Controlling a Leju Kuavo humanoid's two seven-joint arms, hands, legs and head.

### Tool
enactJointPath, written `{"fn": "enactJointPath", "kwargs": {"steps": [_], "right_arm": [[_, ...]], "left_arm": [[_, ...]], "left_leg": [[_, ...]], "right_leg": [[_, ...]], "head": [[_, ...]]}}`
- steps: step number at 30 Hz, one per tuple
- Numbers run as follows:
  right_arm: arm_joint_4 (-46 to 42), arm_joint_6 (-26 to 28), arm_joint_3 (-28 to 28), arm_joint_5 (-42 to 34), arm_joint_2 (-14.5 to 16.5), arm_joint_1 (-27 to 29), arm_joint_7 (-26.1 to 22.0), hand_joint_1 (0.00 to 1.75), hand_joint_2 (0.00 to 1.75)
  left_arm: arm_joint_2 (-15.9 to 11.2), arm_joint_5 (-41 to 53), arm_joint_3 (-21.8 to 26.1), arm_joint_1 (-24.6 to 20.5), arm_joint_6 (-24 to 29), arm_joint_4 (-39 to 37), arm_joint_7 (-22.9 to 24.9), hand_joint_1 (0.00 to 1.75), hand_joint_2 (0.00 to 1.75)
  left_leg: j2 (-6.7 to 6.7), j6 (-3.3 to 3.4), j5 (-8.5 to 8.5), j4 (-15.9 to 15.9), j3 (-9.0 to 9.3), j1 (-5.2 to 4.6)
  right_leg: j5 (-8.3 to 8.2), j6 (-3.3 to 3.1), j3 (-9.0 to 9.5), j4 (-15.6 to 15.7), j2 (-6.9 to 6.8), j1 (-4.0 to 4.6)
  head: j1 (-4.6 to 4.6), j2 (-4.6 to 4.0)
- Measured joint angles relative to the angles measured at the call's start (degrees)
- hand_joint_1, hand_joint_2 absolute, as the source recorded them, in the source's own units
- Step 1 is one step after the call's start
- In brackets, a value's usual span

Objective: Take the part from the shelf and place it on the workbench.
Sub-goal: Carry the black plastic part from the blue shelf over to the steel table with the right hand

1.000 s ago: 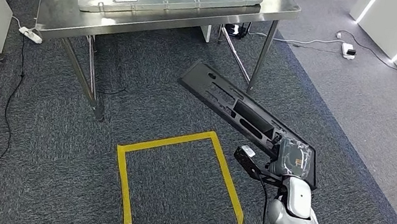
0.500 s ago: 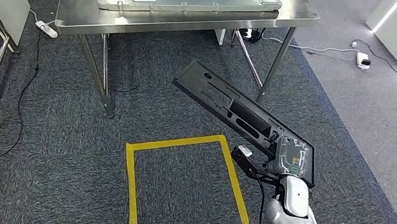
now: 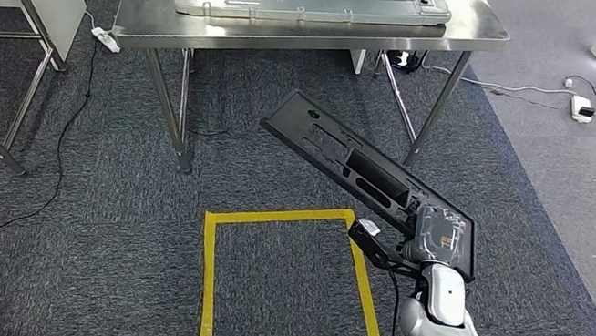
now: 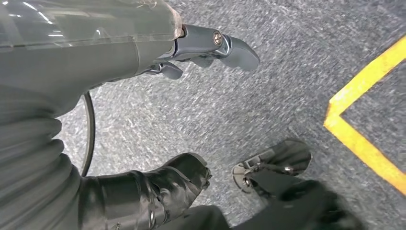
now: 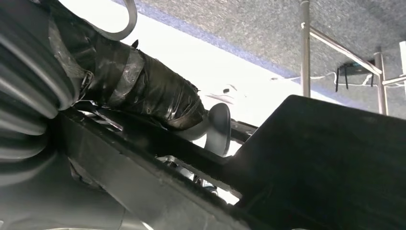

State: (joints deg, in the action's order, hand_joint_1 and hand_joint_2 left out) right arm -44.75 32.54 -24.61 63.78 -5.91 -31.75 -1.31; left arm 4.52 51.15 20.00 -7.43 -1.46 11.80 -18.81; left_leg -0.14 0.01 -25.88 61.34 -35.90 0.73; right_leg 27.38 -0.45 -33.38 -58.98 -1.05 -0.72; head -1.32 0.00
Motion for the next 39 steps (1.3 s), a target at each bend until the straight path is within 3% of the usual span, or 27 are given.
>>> {"fn": "enactJointPath", "kwargs": {"steps": [1, 5, 7, 9, 10, 11, 12, 13, 15, 16, 19, 21, 24, 25, 26, 27, 29, 31, 33, 36, 37, 39], "right_arm": [[-0.01, 0.0, 0.0, -0.08, 0.02, -0.01, -0.03, 1.75, 1.75], [-0.17, 0.02, 0.03, -0.22, 0.06, 0.08, -0.12, 1.75, 1.75], [-0.27, 0.08, 0.06, -0.2, 0.05, 0.08, -0.2, 1.75, 1.75], [-0.27, 0.15, 0.07, -0.17, 0.05, 0.29, -0.24, 1.75, 1.75], [-0.26, 0.17, 0.07, -0.15, 0.05, 0.51, -0.26, 1.75, 1.75], [-0.26, 0.18, 0.07, -0.13, 0.05, 0.72, -0.27, 1.75, 1.75], [-0.26, 0.19, 0.07, -0.09, 0.05, 0.85, -0.28, 1.75, 1.75], [-0.28, 0.2, 0.07, -0.05, 0.05, 0.89, -0.3, 1.75, 1.75], [-0.4, 0.23, 0.05, 0.01, 0.05, 0.82, -0.34, 1.75, 1.75], [-0.48, 0.25, 0.04, 0.08, 0.06, 0.81, -0.36, 1.75, 1.75], [-0.75, 0.36, 0.01, 0.43, 0.11, 0.91, -0.27, 1.75, 1.75], [-1.09, 0.51, 0.0, 0.62, 0.14, 0.86, -0.12, 1.75, 1.75], [-1.48, 0.73, 0.0, 0.69, 0.15, 0.78, 0.02, 1.75, 1.75], [-1.51, 0.74, 0.0, 0.69, 0.16, 0.81, 0.02, 1.75, 1.75], [-1.52, 0.72, 0.0, 0.68, 0.16, 0.84, 0.01, 1.75, 1.75], [-1.54, 0.71, 0.0, 0.66, 0.16, 0.88, 0.01, 1.75, 1.75], [-1.72, 0.69, 0.0, 0.56, 0.16, 0.9, 0.0, 1.75, 1.75], [-1.97, 0.69, 0.0, 0.48, 0.16, 0.82, 0.01, 1.75, 1.75], [-2.05, 0.68, 0.0, 0.46, 0.16, 0.78, 0.05, 1.75, 1.75], [-2.24, 0.68, 0.01, 0.46, 0.09, 0.79, 0.11, 1.75, 1.75], [-2.3, 0.68, 0.02, 0.47, 0.04, 0.76, 0.11, 1.75, 1.75], [-2.33, 0.71, 0.02, 0.54, -0.06, 0.9, 0.18, 1.75, 1.75]], "left_arm": [[-0.04, 0.01, 0.0, -0.02, 0.0, 0.0, -0.02, 0.0, 1.75], [0.01, 0.02, -0.02, 0.1, 0.0, 0.0, -0.04, 0.0, 1.75], [0.07, 0.03, -0.02, 0.05, 0.01, 0.0, -0.05, 0.0, 1.75], [0.05, 0.03, -0.02, -0.01, 0.02, 0.0, -0.05, 0.0, 1.75], [0.05, 0.03, -0.02, 0.02, 0.02, 0.0, -0.05, 0.0, 1.75], [0.05, 0.04, -0.02, 0.07, 0.02, 0.0, -0.05, 0.0, 1.75], [0.08, 0.05, -0.02, 0.12, 0.01, 0.0, -0.05, 0.0, 1.75], [0.12, 0.07, -0.02, 0.16, 0.0, 0.0, -0.05, 0.0, 1.75], [0.18, 0.1, -0.02, 0.11, 0.0, 0.0, -0.09, 0.0, 1.75], [0.18, 0.1, -0.02, 0.05, 0.01, 0.0, -0.14, 0.0, 1.75], [0.15, 0.1, -0.02, 0.01, 0.01, 0.0, -0.22, 0.0, 1.75], [0.09, 0.1, -0.02, 0.03, 0.01, 0.0, -0.22, 0.0, 1.75], [0.08, 0.15, -0.02, 0.01, -0.01, 0.0, -0.22, 0.0, 1.75], [0.08, 0.2, -0.02, 0.04, -0.02, 0.0, -0.22, 0.0, 1.75], [0.08, 0.23, -0.02, 0.09, -0.03, 0.0, -0.22, 0.0, 1.75], [0.08, 0.25, -0.02, 0.13, -0.03, 0.0, -0.22, 0.0, 1.75], [0.02, 0.26, -0.02, 0.1, -0.03, 0.0, -0.22, 0.0, 1.75], [-0.07, 0.26, -0.02, -0.01, -0.02, 0.0, -0.23, 0.0, 1.75], [-0.11, 0.29, -0.02, -0.02, -0.02, 0.0, -0.23, 0.0, 1.75], [-0.03, 0.33, -0.02, 0.03, -0.03, 0.0, -0.23, 0.0, 1.75], [-0.01, 0.35, -0.02, 0.0, -0.03, 0.0, -0.24, 0.0, 1.75], [-0.01, 0.42, -0.02, -0.03, -0.04, 0.0, -0.25, 0.0, 1.75]], "left_leg": [[0.08, 0.28, 0.4, -2.02, 0.97, -0.18], [0.07, 1.13, 0.59, -3.61, 1.7, -0.07], [0.1, 1.7, 0.92, -4.27, 2.09, 0.25], [0.02, 1.94, 0.91, -4.3, 2.1, 0.22], [-0.08, 1.96, 0.86, -4.25, 2.11, 0.22], [-0.21, 1.93, 0.78, -4.16, 2.12, 0.23], [-0.36, 1.82, 0.67, -4.0, 2.15, 0.25], [-0.48, 1.65, 0.49, -3.76, 2.16, 0.29], [-0.64, 1.11, 0.03, -3.07, 1.93, 0.2], [-0.7, 0.81, -0.1, -2.81, 1.77, 0.11], [-0.81, -0.04, -0.15, -2.74, 1.46, -0.02], [-0.64, -0.52, -1.48, -0.97, 0.7, 0.08], [-0.33, -1.03, -6.53, 9.12, -3.83, 0.22], [-0.3, -1.1, -7.53, 12.21, -5.3, 0.24], [-0.29, -1.1, -7.48, 13.48, -5.94, 0.24], [-0.28, -0.99, -6.34, 12.44, -5.48, 0.23], [-0.15, -0.42, -2.51, 5.04, -2.0, 0.15], [0.09, 0.2, -0.46, -1.39, 1.13, -0.17], [0.13, 0.52, -0.41, -2.78, 1.79, -0.48], [0.08, 1.41, 0.27, -3.75, 2.14, -0.11], [0.1, 1.72, 0.5, -4.11, 2.28, 0.05], [0.07, 2.02, 0.59, -4.23, 2.29, 0.03]], "right_leg": [[0.06, 0.24, 0.0, -0.03, -0.09, 0.07], [0.6, 1.4, -0.18, -0.44, -0.05, 0.06], [3.15, 1.89, -2.15, -4.67, 0.45, -0.03], [6.41, 2.26, -5.88, -12.19, 0.78, -0.14], [7.0, 2.42, -7.35, -14.9, 0.8, -0.22], [6.44, 2.53, -7.94, -15.61, 0.81, -0.33], [4.79, 2.59, -7.44, -14.03, 0.81, -0.44], [2.47, 2.6, -5.96, -10.5, 0.81, -0.58], [-0.36, 2.37, -2.75, -3.47, 0.89, -0.6], [-0.77, 2.16, -1.9, -1.59, 0.94, -0.5], [-0.73, 1.18, -1.75, -0.84, 0.89, -0.32], [-0.92, 0.26, -1.62, -0.5, 0.59, -0.53], [-0.94, -0.58, -1.52, -0.33, 0.24, -0.38], [-0.91, -0.62, -1.51, -0.34, 0.2, -0.28], [-0.89, -0.64, -1.49, -0.36, 0.15, -0.2], [-0.88, -0.64, -1.45, -0.38, 0.13, -0.14], [-0.82, -0.56, -1.34, -0.4, 0.12, -0.06], [-0.79, -0.18, -1.38, -0.48, 0.1, 0.14], [-0.9, 0.43, -1.45, -0.41, 0.09, 0.2], [-0.16, 1.39, -1.83, -1.14, 0.26, 0.09], [1.11, 1.62, -2.74, -3.1, 0.44, 0.05], [4.57, 1.92, -5.98, -10.01, 0.72, -0.14]], "head": [[0.01, 0.0], [0.06, 0.0], [0.2, 0.0], [0.27, 0.0], [0.28, 0.0], [0.28, 0.0], [0.28, 0.0], [0.28, 0.0], [0.27, 0.0], [0.26, 0.0], [0.24, 0.0], [0.23, 0.0], [0.22, 0.0], [0.22, 0.0], [0.21, 0.0], [0.21, 0.0], [0.21, 0.0], [0.22, 0.0], [0.23, 0.0], [0.3, 0.0], [0.34, 0.0], [0.41, 0.0]]}}
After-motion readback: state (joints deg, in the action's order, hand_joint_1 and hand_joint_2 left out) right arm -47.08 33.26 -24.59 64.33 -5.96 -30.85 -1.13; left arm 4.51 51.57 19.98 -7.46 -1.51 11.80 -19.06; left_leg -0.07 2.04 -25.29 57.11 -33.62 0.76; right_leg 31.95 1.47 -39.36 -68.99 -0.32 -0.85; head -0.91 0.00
